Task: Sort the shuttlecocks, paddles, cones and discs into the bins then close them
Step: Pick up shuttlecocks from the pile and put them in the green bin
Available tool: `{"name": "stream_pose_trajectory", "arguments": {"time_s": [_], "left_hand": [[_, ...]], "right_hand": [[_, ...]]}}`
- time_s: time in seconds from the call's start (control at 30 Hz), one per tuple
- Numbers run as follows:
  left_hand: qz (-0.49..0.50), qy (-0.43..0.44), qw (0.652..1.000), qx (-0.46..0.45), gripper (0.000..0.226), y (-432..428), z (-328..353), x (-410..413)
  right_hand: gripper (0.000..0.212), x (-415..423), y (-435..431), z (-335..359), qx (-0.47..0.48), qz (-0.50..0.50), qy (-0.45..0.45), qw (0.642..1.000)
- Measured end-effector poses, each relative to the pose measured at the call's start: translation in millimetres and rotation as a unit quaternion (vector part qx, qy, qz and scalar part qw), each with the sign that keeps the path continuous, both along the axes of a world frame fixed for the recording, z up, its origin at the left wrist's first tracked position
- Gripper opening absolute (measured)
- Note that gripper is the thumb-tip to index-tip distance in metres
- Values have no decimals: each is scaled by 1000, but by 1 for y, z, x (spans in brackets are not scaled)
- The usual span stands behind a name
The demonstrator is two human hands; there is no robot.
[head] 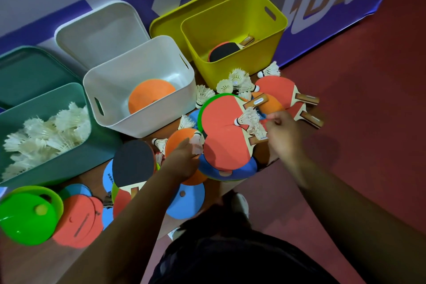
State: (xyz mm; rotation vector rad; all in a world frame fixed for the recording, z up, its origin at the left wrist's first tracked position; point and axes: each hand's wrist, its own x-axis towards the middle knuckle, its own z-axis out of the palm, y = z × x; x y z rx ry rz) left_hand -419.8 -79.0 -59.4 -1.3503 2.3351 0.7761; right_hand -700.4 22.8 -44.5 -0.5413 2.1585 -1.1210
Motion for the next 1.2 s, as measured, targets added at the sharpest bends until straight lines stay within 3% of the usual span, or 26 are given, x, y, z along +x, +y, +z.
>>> {"name": "stream_pose_trajectory", "arguments": {"time_s": [0.17,0.27,0.43,0.67,0.9,0.97,1.03,1.07,1.2], "left_hand": [[139,98,985,-31,36,5,27,-21],[200,108,972,-56,44,1,40,-28],[213,152,964,-50,43,2,61,-47],[250,185,950,7,61,2,72,-52],[283,208,935,39,54,3,74,-55],[287,213,933,47,49,4,76,-56],[288,218,932,45,48,4,76,-55],[288,221,931,46,46,4,77,-54],[300,224,926,44,39,2,79,-46]], "right_hand": [[28,-16,4,-18,43,47,14,998],[34,-19,4,-20,66,101,32,992],[41,-17,-4,-32,120,179,74,974],[21,-34,-12,-27,125,172,149,966],[27,-31,-11,-23,167,228,69,957],[27,-25,-12,-26,167,233,87,954],[20,-21,-16,-27,168,220,115,954],[29,-19,-18,-27,168,208,116,957],[31,-14,-24,-3,158,155,64,973]]}}
